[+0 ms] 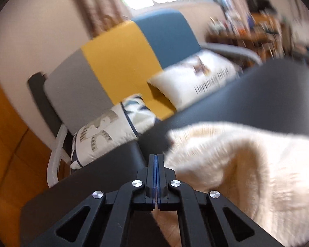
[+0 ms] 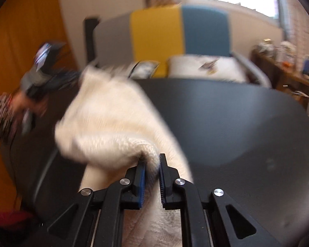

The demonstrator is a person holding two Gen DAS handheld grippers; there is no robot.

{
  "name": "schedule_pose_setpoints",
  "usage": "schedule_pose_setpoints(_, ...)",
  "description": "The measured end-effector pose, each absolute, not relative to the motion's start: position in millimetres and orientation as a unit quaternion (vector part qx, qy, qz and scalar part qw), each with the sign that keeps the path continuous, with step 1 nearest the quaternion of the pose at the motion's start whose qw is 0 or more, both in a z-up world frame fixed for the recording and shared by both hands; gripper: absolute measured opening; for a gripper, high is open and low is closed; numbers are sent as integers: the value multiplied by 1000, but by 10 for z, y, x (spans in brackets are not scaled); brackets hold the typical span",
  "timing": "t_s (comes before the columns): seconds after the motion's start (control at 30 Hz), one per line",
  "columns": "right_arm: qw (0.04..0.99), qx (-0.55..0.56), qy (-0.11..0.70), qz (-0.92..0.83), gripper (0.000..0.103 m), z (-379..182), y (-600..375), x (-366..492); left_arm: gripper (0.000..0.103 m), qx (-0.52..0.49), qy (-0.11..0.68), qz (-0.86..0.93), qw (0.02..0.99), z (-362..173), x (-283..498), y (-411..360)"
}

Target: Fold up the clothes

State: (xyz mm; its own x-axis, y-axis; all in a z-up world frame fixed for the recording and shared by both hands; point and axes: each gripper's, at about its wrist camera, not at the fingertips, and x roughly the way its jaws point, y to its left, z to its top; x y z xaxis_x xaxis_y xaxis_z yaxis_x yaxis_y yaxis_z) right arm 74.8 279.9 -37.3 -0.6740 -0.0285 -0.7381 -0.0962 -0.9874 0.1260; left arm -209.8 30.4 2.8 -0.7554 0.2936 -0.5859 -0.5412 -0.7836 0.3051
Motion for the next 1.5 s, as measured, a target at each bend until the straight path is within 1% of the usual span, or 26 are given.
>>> schedule_pose_setpoints(0.1,46,-383,87,919,10,-270,3029,739,0,-233,218,920,226,203,-1940,166)
schedule_pose_setpoints(0.2,73,-362,97,924,10,-167,3258,730,2,-240,227,912,244,169,-1836,160)
schedule_pose_setpoints(0.23,83,-355,100,926,10,-132,3335,727,5,-246,232,907,249,133,-1820,178)
schedule_pose_setpoints(0.3,101,-340,106,929,10,-64,3488,721,33,-264,248,897,255,13,-1828,250)
schedule_pose_setpoints(0.33,105,-336,109,929,10,-48,3533,718,62,-273,256,891,258,-46,-1832,286)
schedule_pose_setpoints(0.37,104,-336,112,929,10,-55,3539,714,72,-273,264,887,261,-91,-1826,323)
schedule_pose_setpoints(0.43,101,-336,118,929,10,-69,3551,706,72,-254,284,885,268,-133,-1797,404)
schedule_pose_setpoints(0.53,96,-336,128,928,10,-163,3552,646,77,-219,319,879,279,-122,-1762,536)
schedule_pose_setpoints(0.63,91,-338,148,925,10,-204,3598,620,77,-214,356,860,297,-106,-1752,567)
schedule_pose_setpoints(0.77,87,-339,162,923,10,-255,3616,548,77,-222,349,847,334,36,-1675,394)
schedule_pose_setpoints(0.9,83,-340,175,920,10,-306,3624,466,78,-184,409,818,361,9,-1434,541)
schedule_pose_setpoints(1.03,80,-341,187,918,10,-358,3632,384,78,-180,463,792,355,-232,-1503,861)
schedule_pose_setpoints(1.1,77,-340,192,917,10,-378,3632,346,62,-184,477,782,358,-336,-1528,972)
schedule_pose_setpoints(1.13,75,-339,194,918,10,-378,3633,338,36,-188,482,779,354,-379,-1541,1023)
schedule_pose_setpoints(1.17,74,-337,198,917,10,-381,3643,326,14,-196,481,778,353,-402,-1555,1058)
schedule_pose_setpoints(1.2,75,-334,204,917,10,-389,3649,299,8,-204,473,780,357,-393,-1559,1070)
schedule_pose_setpoints(1.3,79,-310,220,922,9,-307,3703,345,7,-194,427,809,354,-187,-1508,987)
schedule_pose_setpoints(1.4,81,-272,224,932,6,-107,3744,423,7,-177,346,857,337,233,-1459,774)
schedule_pose_setpoints(1.5,78,-224,216,947,4,192,3745,530,7,-147,281,896,312,683,-1315,517)
